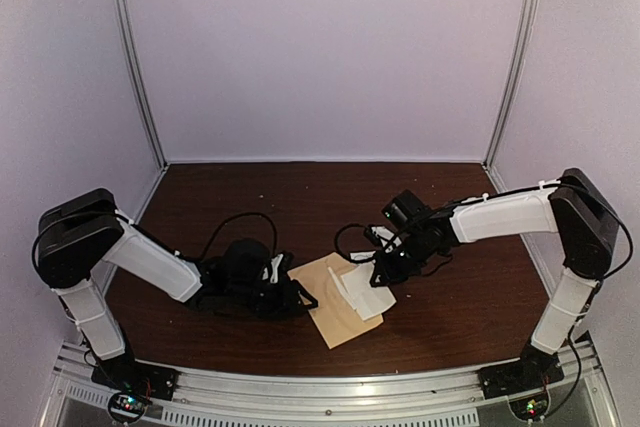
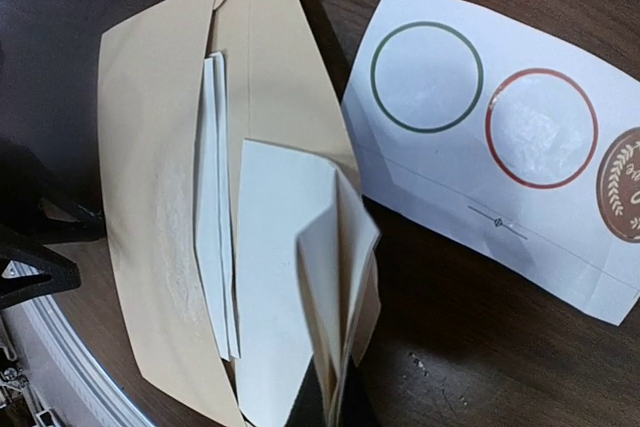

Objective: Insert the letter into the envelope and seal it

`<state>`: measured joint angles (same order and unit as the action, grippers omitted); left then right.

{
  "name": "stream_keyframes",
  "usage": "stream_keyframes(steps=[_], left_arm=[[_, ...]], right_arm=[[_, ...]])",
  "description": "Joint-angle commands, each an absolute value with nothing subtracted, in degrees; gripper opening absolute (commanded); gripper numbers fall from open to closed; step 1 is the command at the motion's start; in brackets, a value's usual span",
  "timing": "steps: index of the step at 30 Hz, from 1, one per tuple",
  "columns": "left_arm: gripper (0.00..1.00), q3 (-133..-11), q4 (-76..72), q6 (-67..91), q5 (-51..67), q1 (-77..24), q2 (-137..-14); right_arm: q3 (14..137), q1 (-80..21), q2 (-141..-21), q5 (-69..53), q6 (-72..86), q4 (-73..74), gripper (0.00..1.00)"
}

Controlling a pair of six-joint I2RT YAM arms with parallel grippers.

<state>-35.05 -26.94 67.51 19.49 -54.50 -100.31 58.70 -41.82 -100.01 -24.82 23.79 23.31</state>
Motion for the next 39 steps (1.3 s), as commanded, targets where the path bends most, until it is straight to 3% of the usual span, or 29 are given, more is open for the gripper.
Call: stream_keyframes(steps=[1,39], left_arm=[[0.42,-36.12,-28.21,67.59,20.08,-55.14,-101.32],[0.42,-36.65,-29.66,67.98,21.18,-55.32,-102.56]], right_arm=[[60.03,-42.43,-100.95,-25.62,24.39,21.85,0.00],[63.14,-46.52,-105.93,-29.36,26.02,18.36,0.00]])
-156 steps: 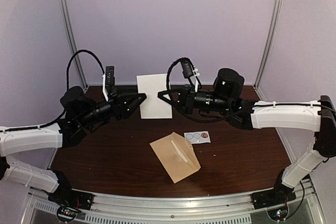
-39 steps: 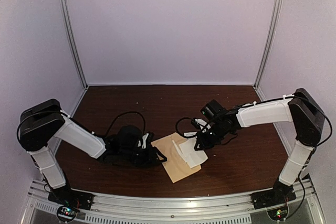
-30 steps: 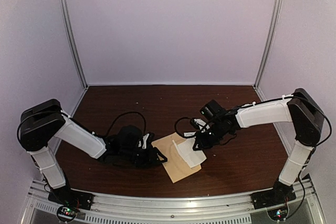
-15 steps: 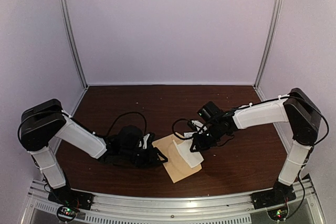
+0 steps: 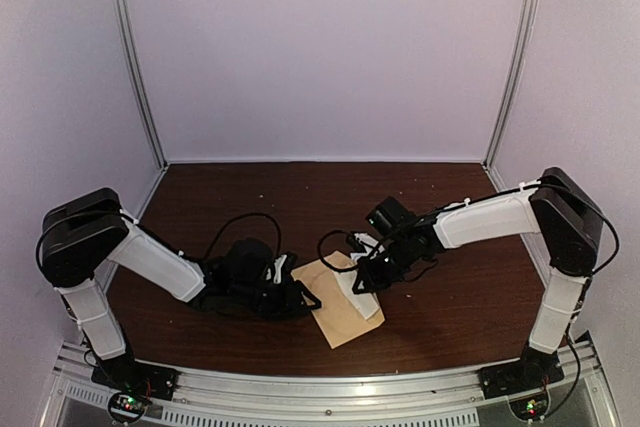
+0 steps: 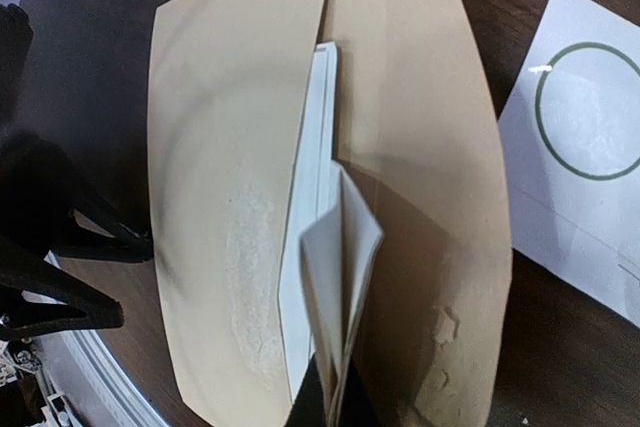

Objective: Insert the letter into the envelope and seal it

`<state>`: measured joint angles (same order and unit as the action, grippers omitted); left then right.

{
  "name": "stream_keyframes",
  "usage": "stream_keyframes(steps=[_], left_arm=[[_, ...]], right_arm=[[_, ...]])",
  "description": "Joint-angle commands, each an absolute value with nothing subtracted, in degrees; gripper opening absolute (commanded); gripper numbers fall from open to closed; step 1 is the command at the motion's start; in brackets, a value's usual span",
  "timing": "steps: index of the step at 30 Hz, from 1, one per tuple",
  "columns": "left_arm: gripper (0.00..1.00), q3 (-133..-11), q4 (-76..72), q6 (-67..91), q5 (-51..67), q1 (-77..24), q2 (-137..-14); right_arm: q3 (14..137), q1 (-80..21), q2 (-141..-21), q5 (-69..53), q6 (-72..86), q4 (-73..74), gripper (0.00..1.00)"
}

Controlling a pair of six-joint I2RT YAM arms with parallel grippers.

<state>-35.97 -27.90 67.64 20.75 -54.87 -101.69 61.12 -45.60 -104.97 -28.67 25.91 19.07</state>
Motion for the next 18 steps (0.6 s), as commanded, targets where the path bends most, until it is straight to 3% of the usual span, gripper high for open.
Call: stream_keyframes(steps=[1,8,12,18], left_arm=[[0.42,-36.65,-29.70,67.94,21.17,-55.31,-102.53],[0.42,-36.20,-30.62,68.24,21.18,-55.46,-102.44],[0.42,-35.20,-31.07,68.49,20.44,-55.51,-101.40],[0.43,-34.76,-30.18,68.10,19.01,-55.50,-99.40]], right_arm=[[63.25,-46.62,-106.10,-29.42,26.07,18.30,0.00],[64.00,-47.16,-106.70,-28.76,26.33,18.70,0.00],[65.04,-47.20,-104.66,-25.11,25.22,21.90,0.18],[66.25,-47.19,-101.13,-20.91,23.63,26.05,0.34]])
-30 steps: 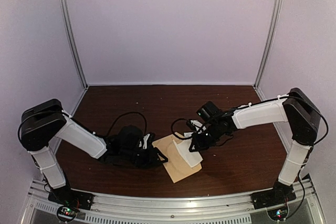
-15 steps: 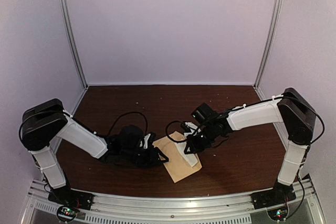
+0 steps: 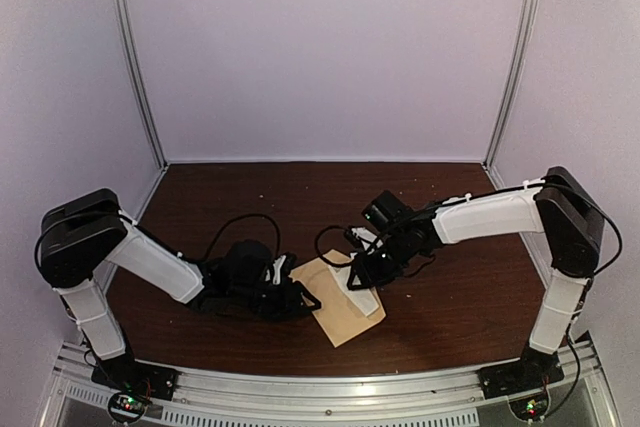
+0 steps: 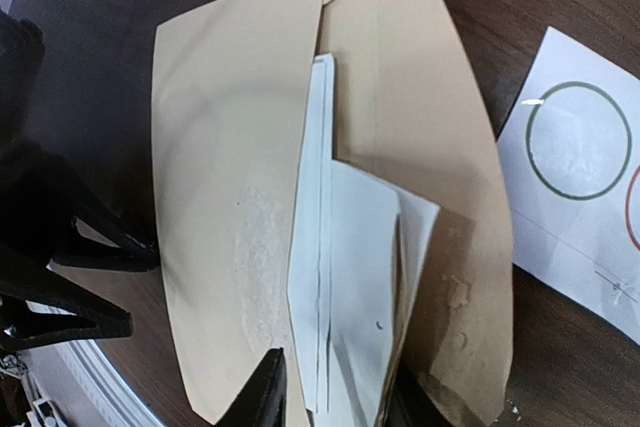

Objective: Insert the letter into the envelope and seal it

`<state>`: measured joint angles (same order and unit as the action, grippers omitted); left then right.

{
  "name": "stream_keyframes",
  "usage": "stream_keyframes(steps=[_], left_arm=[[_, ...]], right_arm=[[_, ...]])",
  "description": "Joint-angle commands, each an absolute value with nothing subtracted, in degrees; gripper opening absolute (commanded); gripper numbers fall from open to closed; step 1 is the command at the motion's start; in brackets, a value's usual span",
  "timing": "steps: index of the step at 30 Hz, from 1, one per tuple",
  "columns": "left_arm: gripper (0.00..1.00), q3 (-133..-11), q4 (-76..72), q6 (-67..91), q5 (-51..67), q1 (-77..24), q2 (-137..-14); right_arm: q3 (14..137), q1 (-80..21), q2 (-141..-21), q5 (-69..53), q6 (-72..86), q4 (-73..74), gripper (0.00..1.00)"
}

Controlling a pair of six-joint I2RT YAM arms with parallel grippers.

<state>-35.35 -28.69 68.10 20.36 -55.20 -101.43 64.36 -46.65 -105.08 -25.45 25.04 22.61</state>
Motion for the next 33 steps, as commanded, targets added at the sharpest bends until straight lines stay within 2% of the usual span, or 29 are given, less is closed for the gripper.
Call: stream_keyframes(steps=[1,7,11,18,33], left_arm=[[0.43,-34.66,-30.07,68.04,18.81,-55.48,-99.18],[0.43,-34.10,-28.78,67.78,17.81,-55.53,-97.18],[0.43,-33.82,-28.26,67.51,17.21,-55.50,-96.49],[0.43,-32.67,-30.48,68.74,17.83,-55.47,-97.47],[0.42,-32.43,-32.59,69.79,18.98,-55.52,-99.71]], right_arm=[[66.27,-47.20,-100.53,-20.16,23.43,26.61,0.35],[65.47,-47.20,-98.10,-17.87,23.70,27.46,0.38],[64.57,-47.61,-97.45,-18.99,24.32,25.61,0.36],[64.57,-47.76,-100.00,-17.29,25.30,24.26,0.31],[64.60,-47.87,-103.67,-13.17,26.26,24.32,0.33]])
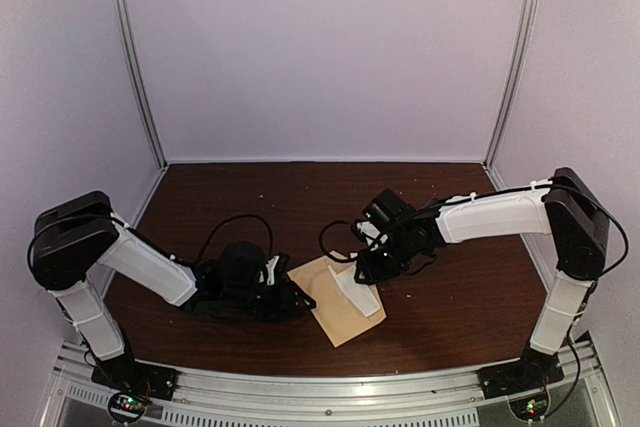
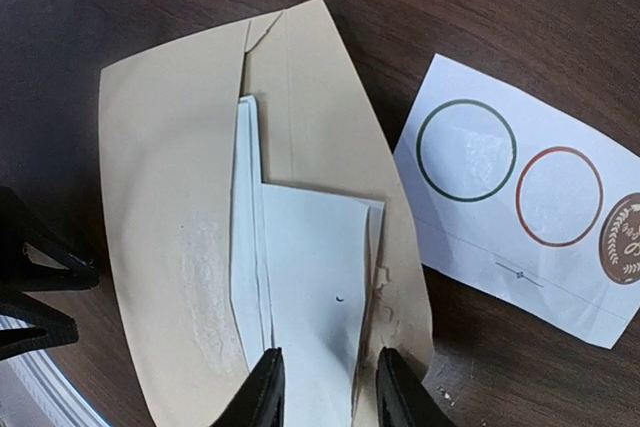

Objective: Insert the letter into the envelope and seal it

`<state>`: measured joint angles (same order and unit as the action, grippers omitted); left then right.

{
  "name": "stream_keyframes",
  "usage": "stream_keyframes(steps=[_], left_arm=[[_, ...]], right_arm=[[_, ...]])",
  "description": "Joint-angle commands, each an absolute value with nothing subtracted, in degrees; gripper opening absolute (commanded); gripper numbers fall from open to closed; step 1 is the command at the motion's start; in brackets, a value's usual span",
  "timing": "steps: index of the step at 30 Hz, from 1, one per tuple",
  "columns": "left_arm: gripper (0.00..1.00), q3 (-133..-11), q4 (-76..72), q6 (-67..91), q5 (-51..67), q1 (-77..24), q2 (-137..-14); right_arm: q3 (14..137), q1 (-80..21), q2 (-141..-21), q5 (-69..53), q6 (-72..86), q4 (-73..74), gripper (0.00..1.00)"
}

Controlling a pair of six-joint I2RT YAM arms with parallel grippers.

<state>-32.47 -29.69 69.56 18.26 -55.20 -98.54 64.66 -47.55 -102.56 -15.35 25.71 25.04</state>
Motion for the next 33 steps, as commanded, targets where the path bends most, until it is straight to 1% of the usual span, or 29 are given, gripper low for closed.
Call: stream_keyframes(steps=[1,11,17,33], left_arm=[[0.42,-32.51,-32.61,69.80,19.08,-55.53,-99.83],[0.39,-32.67,-32.68,70.11,19.14,-55.51,-100.34],[0.38,-32.86,-33.22,70.66,19.64,-55.53,-101.03],[0.38,-32.78,-33.92,71.41,20.16,-55.53,-102.22]], right_arm=[[64.56,-47.79,-103.89,-13.22,26.28,24.14,0.33],[64.66,-47.82,-106.16,-13.76,26.28,23.26,0.31],[64.77,-47.93,-107.02,-15.32,26.20,22.71,0.28],[64.70,-49.27,-108.50,-20.44,27.13,19.37,0.24]])
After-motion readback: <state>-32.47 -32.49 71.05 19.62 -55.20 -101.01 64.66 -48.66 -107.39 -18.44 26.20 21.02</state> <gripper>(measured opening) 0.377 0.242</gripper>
